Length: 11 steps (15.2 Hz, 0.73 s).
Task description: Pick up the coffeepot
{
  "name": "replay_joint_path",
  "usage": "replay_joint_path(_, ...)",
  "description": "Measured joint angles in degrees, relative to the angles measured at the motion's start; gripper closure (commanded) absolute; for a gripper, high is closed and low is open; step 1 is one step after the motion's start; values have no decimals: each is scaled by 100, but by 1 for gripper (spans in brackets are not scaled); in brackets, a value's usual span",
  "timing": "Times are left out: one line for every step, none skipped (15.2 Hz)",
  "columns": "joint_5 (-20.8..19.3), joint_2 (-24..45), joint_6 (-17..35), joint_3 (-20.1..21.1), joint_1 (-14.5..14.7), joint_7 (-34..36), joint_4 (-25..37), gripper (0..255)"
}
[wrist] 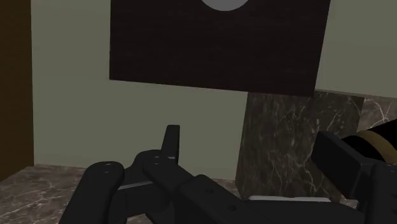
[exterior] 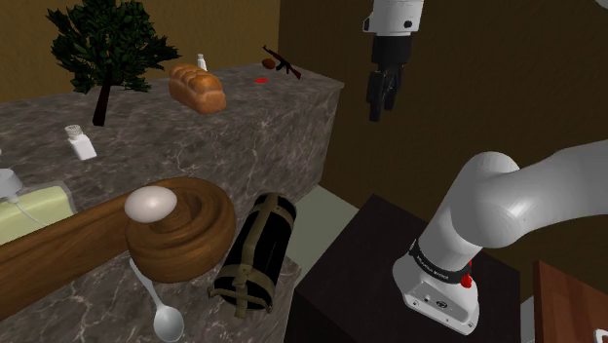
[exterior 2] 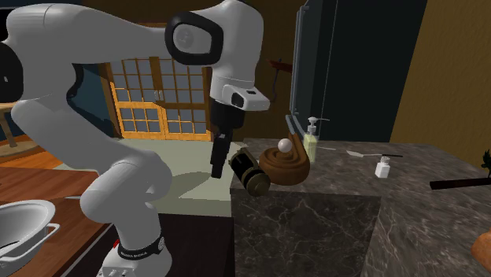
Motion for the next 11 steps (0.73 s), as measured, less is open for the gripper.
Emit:
replay_joint_path(0, 0, 0, 0, 0, 0, 0, 0)
replay_joint_path(74, -44, 9, 81, -11, 149, -48, 0)
replay_joint_path(203, -86, 26, 218, -22, 406, -97, 0)
replay_joint_path(315, -165, 60, 330, -57, 669, -196, 0)
replay_joint_path(447, -271, 66, 466, -87, 957, -291, 0)
replay_joint_path(585, -322, 76, 606, -120, 1256, -328, 0)
replay_joint_path(757, -418, 135, 786, -135, 1587, -455, 0)
replay_joint_path(939, -415, 234, 977, -153, 1929, -521, 0)
replay_joint_path(1111, -466, 261, 1154, -170, 2266, -567, 0)
replay_joint_path(1269, -440, 360, 1324, -202, 2583, -606, 0)
replay_joint_path(1437, -441, 453, 1508, -222, 2910, -656, 0)
